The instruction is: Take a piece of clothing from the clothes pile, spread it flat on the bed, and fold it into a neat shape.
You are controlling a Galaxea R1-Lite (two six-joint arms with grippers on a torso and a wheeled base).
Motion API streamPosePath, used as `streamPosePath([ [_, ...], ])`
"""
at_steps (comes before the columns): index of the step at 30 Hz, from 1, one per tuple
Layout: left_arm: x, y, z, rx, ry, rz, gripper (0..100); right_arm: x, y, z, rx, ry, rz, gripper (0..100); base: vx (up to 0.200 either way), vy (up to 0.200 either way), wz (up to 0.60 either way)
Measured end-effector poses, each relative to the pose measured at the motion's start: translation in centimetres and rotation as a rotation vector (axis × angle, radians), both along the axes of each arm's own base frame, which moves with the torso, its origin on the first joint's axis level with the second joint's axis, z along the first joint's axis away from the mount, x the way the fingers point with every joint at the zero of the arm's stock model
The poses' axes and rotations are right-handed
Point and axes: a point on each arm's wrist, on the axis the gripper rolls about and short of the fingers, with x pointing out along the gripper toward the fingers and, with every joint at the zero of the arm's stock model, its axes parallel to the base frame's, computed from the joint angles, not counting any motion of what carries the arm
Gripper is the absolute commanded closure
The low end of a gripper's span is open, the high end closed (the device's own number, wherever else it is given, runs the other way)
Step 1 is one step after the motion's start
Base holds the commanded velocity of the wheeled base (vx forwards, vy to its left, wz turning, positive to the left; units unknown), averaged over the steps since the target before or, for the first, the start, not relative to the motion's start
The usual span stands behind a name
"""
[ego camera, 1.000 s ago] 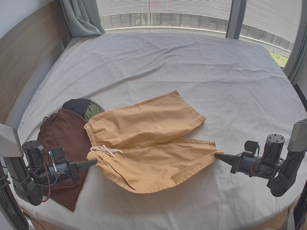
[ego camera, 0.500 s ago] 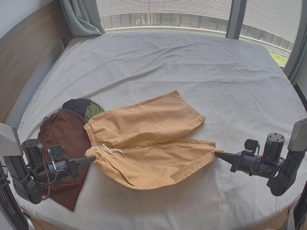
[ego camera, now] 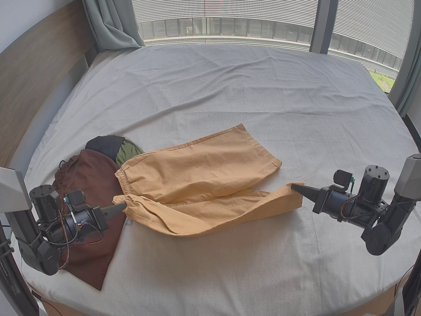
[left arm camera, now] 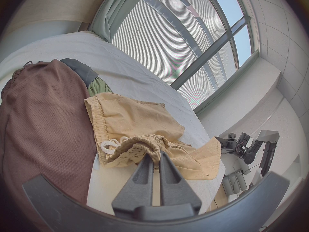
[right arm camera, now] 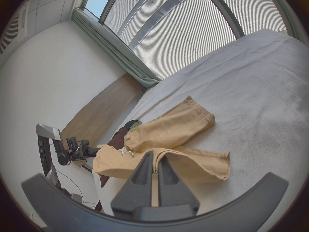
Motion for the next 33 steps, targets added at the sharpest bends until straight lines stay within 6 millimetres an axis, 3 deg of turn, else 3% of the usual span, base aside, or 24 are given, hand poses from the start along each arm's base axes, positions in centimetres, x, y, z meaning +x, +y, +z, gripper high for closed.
streamPosePath([
  [15,1.4,-0.1,0.9,-0.021,-0.036,0.080,100,4.5,0.4,3.2,0.054,-0.085,-0.021,100,0.000,0.000,0.00],
  [33,3.4,0.1,1.8,-0.072,-0.072,0.173,100,11.8,2.1,6.8,0.067,-0.137,-0.017,100,0.000,0.000,0.00],
])
